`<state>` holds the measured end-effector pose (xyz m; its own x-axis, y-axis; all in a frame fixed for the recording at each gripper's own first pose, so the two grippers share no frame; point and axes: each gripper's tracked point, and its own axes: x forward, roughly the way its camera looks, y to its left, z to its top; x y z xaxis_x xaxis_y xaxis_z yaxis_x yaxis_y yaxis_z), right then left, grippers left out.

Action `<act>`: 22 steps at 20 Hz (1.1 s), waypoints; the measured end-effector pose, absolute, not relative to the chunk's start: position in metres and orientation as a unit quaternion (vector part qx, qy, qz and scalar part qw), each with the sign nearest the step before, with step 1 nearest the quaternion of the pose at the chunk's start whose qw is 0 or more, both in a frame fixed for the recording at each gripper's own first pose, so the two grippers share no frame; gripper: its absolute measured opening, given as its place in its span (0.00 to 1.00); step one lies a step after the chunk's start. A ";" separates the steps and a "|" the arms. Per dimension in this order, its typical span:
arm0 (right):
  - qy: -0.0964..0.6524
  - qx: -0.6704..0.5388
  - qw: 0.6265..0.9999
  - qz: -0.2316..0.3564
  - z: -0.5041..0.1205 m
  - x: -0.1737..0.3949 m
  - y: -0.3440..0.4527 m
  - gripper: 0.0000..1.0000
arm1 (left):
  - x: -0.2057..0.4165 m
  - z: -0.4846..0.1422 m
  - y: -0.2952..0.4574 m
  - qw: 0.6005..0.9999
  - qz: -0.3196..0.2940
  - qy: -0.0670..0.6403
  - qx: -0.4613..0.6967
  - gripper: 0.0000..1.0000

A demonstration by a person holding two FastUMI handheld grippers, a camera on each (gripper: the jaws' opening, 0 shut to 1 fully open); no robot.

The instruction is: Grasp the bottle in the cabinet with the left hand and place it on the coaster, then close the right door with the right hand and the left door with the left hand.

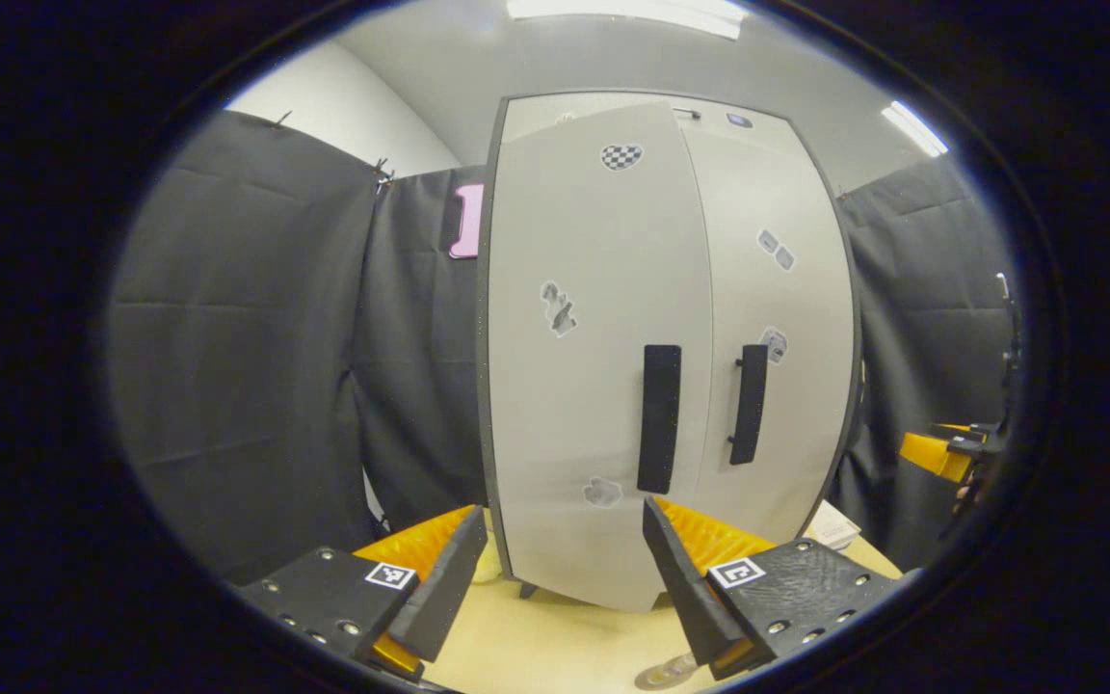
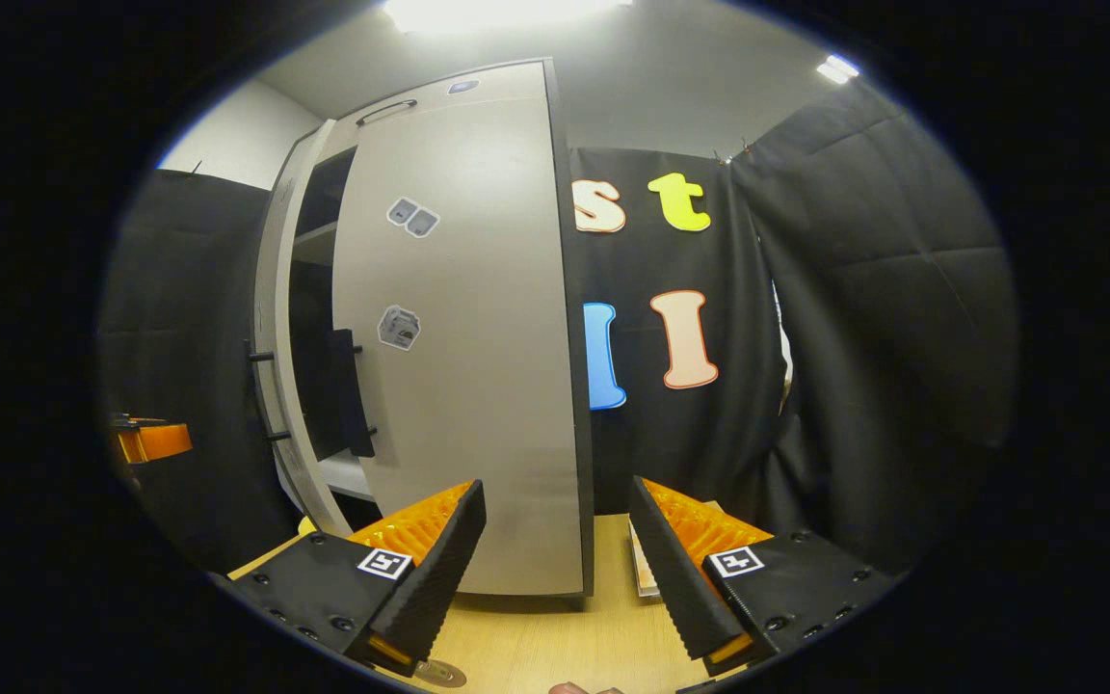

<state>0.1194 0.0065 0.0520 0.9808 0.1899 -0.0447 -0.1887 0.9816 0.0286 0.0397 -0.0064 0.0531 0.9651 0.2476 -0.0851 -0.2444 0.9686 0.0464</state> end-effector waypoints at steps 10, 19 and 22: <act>0.005 -0.023 0.998 0.057 0.053 0.104 0.035 0.96 | 0.046 0.050 -0.009 0.995 0.088 0.037 0.007 1.00; -0.003 -0.014 0.999 0.046 0.045 0.092 0.054 0.92 | 0.043 0.051 -0.001 0.996 0.085 0.026 0.018 0.94; -0.006 -0.006 0.999 0.054 0.046 0.086 0.064 0.96 | 0.038 0.049 0.010 0.993 0.109 0.033 0.029 0.94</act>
<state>0.0864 0.0643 0.0457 0.9941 0.1081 0.0105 -0.1080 0.9941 -0.0123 0.0383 0.0096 0.0490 0.9741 0.2185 -0.0583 -0.2147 0.9745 0.0655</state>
